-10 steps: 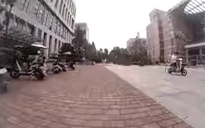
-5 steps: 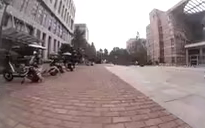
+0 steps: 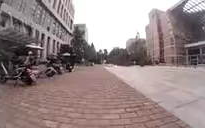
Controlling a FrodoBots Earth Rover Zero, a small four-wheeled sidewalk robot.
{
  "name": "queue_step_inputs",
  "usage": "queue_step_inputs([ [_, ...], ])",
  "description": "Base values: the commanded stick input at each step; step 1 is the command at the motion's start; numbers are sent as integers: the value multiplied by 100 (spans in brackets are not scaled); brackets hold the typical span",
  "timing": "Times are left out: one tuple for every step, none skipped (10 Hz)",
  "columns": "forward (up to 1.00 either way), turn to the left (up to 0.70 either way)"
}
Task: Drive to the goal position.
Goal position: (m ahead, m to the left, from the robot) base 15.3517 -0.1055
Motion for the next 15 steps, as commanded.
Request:
queue_step_inputs([
  [70,0],
  [70,0],
  [70,0],
  [70,0],
  [70,0],
  [70,0],
  [70,1],
  [70,8],
  [70,14],
  [70,12],
  [70,0],
  [70,0],
  [70,0],
  [70,0],
  [70,0],
])
